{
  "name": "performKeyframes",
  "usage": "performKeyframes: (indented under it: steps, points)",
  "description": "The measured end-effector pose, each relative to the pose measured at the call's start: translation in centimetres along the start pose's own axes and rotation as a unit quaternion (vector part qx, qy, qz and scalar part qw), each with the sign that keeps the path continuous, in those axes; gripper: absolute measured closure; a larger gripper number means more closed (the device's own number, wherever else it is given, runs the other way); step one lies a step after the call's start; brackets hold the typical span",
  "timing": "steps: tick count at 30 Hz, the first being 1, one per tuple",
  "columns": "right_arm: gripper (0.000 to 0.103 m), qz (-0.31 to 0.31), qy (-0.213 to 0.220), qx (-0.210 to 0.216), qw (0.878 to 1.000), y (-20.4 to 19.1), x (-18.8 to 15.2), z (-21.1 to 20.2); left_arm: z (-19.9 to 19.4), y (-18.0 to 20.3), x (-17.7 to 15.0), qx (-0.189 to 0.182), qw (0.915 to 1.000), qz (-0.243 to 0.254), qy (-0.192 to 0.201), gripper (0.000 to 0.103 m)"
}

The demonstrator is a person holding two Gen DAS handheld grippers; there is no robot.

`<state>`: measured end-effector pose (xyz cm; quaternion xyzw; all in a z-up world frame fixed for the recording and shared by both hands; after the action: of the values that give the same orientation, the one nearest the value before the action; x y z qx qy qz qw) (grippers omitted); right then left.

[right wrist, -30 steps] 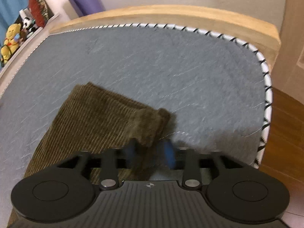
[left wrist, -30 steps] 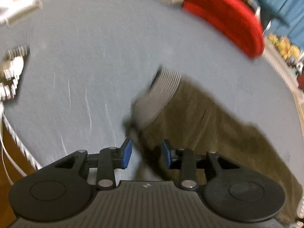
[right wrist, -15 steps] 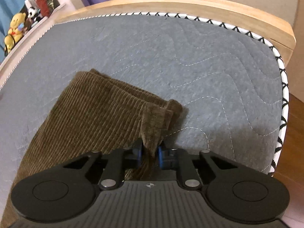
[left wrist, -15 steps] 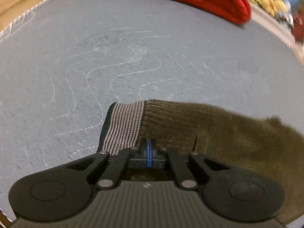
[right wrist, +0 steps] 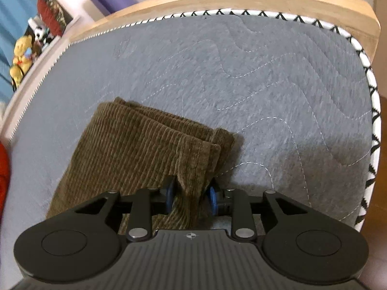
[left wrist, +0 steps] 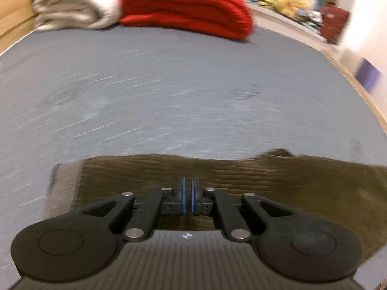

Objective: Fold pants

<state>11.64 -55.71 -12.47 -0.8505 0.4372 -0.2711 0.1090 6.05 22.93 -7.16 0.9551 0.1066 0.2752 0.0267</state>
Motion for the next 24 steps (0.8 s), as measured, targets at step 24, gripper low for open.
performKeyframes:
  steps: [24]
  points:
    - [0.083, -0.651, -0.010, 0.280, 0.705, -26.5, -31.4, -9.3, -2.1, 11.6, -0.5, -0.066, 0.9929, 0.096, 0.025, 0.087]
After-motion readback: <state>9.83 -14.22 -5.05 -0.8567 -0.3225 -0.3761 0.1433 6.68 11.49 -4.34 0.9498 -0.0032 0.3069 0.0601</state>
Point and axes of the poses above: each gripper's, at about its wrist camera, not at the fingertips, and z roughly the way its jaws point, y to its right, x to its top, the point moved 6 cm from there along z, roughly the way its jaws point, and after that the axes turned 8 degrees about -y, right-handed, at the moved point
